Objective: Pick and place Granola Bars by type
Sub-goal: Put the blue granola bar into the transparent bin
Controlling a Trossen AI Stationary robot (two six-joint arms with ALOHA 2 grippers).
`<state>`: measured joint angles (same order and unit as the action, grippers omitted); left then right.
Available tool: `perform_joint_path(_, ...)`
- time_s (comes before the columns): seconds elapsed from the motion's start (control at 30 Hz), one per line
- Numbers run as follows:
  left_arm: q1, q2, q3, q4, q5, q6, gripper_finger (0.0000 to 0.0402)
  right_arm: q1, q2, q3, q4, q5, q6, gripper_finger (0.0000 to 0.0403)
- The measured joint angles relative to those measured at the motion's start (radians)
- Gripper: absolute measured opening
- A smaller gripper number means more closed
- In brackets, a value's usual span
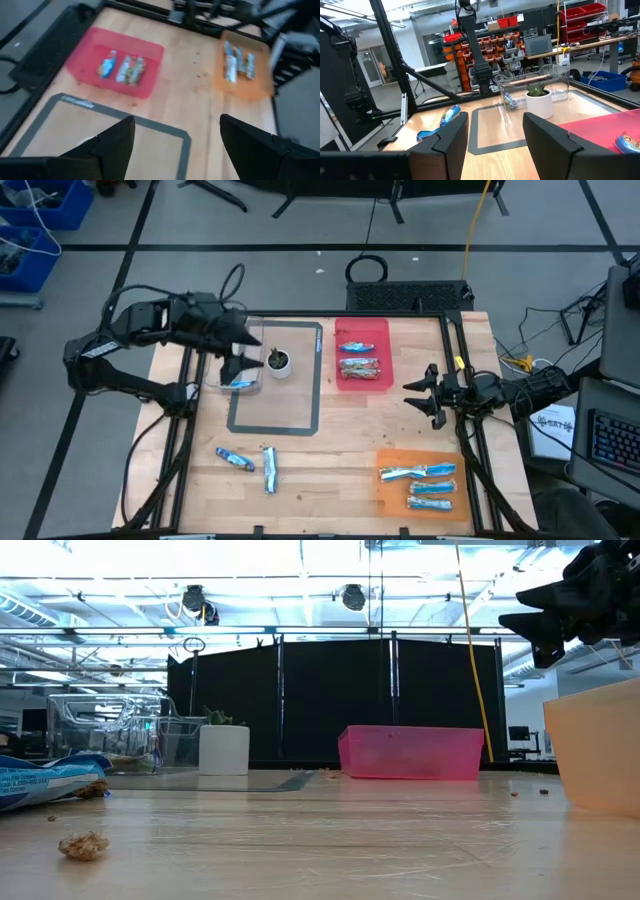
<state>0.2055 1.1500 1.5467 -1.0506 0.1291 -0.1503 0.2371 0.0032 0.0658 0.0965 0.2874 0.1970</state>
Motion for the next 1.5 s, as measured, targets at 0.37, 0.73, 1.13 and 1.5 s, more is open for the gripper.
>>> perform_joint_path(0.37, -0.284, -0.112, -0.036, -0.213, -0.035, -0.089, 0.0294, 0.000, 0.000, 0.000, 0.003, 0.000, 0.000, 0.0183)
perform_joint_path(0.73, -0.452, -0.174, -0.242, -0.233, -0.180, -0.533, 0.0294, 0.000, 0.000, 0.000, 0.004, 0.000, 0.000, 0.0183)
perform_joint_path(1.13, -0.500, -0.204, -0.394, -0.231, -0.179, -0.990, 0.0294, 0.000, 0.000, 0.000, 0.004, -0.001, 0.000, 0.0183)
perform_joint_path(1.5, -0.591, -0.192, -0.579, -0.222, 0.052, -0.843, 0.0294, 0.000, 0.000, 0.000, 0.004, -0.001, 0.000, 0.0183)
